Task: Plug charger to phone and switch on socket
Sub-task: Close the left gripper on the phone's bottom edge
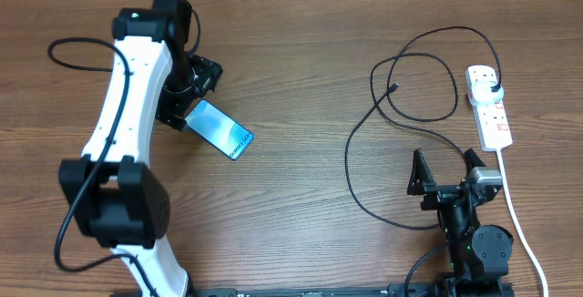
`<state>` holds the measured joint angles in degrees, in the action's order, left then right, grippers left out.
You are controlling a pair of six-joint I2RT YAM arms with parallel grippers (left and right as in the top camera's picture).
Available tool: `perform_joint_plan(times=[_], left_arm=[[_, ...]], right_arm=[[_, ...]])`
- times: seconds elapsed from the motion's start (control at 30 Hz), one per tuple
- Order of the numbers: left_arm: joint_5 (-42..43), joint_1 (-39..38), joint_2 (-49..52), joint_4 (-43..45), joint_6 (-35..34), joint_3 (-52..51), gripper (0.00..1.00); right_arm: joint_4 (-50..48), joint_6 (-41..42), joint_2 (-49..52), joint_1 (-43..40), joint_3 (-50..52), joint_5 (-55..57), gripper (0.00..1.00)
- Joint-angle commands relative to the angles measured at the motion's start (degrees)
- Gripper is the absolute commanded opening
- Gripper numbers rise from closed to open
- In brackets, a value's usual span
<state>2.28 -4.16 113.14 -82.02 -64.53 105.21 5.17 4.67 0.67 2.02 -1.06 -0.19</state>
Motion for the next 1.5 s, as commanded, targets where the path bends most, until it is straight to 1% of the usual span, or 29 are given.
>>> perform_joint_plan(times=[0.0, 0.23, 0.37, 0.53, 0.6, 0.7, 1.03, 1.23, 1.47], left_arm=[[-1.36, -0.31, 4.07, -0.02, 1.53, 1.07, 1.0], [3.15, -0.42, 10.82, 2.51, 1.9, 1.07, 1.0], [6.08, -0.42, 13.57, 4.17, 3.3, 1.05, 1.0], [6.21, -0.42, 15.02, 4.37, 3.32, 1.03, 1.0], [5.9, -0.42, 15.06, 4.59, 3.82, 1.01, 1.0], [5.07, -0.74, 15.06, 5.62, 6.36, 1.01, 0.99], [-0.46, -4.9, 15.08, 7.3, 6.25, -0.35, 1.0], [-3.87, -5.2, 15.08, 7.23, 6.27, -1.09, 1.0], [-5.33, -5.25, 15.08, 7.32, 6.25, -2.36, 1.0]], right_arm=[[-0.35, -0.24, -0.5, 0.48, 0.61, -0.31, 1.0], [-0.35, -0.22, -0.5, 0.48, 0.61, -0.31, 1.0], [-0.35, -0.24, -0.5, 0.48, 0.61, -0.31, 1.0], [-0.35, -0.24, -0.5, 0.48, 0.61, -0.31, 1.0], [-0.35, -0.22, -0.5, 0.48, 0.61, -0.31, 1.0], [-0.35, -0.22, -0.5, 0.48, 0.61, -0.31, 1.0], [-0.35, -0.22, -0.5, 0.48, 0.61, -0.31, 1.0], [-0.35, -0.22, -0.5, 0.5, 0.61, -0.31, 1.0], [-0.35, -0.22, -0.5, 0.48, 0.61, -0.31, 1.0]])
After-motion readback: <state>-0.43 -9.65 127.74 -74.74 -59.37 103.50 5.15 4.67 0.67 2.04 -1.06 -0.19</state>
